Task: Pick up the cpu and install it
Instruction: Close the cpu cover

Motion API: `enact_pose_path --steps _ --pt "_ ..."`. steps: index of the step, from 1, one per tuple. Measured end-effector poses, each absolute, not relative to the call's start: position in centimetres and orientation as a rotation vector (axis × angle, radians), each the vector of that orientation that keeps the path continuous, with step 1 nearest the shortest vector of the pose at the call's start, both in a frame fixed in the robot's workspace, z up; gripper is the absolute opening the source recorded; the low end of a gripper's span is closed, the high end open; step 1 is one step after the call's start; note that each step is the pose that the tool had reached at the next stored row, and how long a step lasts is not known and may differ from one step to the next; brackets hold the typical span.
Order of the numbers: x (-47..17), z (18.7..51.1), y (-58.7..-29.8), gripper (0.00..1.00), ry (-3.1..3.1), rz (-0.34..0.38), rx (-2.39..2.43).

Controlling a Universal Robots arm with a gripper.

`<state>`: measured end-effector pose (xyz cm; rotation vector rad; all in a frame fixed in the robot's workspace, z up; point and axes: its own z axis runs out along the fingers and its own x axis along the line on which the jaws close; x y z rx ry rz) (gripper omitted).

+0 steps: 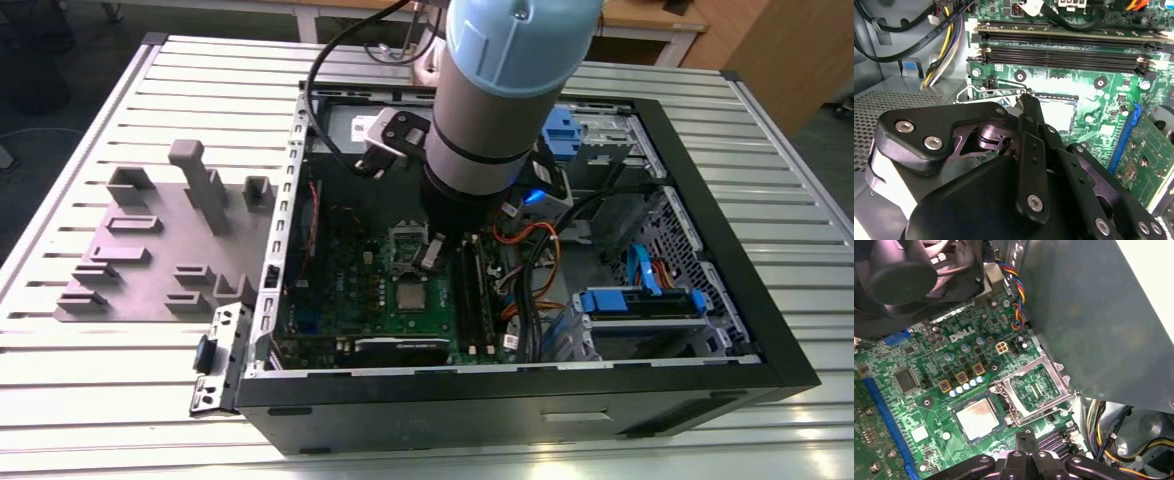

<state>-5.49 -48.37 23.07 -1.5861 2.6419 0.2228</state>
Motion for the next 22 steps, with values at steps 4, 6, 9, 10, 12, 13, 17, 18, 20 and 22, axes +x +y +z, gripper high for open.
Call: enact_pose_path --steps 4,6,9,10,12,13,17,18,20,22 --pt "-5.3 22.9 -48.3 0.11 2.639 0.231 -1.584" --pt "-5.2 22.9 -48.2 0.11 2.630 0.251 -1.580" --pt "-5.1 22.7 -48.2 0.11 2.617 0.281 -1.572" --pt "-5.1 22.6 -48.1 0.11 2.617 0.281 -1.572" --pt "-5.0 22.4 -47.8 0.11 2.618 0.281 -1.571" --pt "-4.9 22.3 -47.7 0.11 2.617 0.282 -1.571" --pt "-4.7 22.0 -47.3 0.11 2.616 0.285 -1.571" --pt "-4.7 21.9 -47.2 0.11 2.616 0.286 -1.570" --pt "-4.6 21.8 -47.0 0.11 2.615 0.288 -1.570" --pt "-4.5 21.7 -46.7 0.11 2.613 0.291 -1.569"
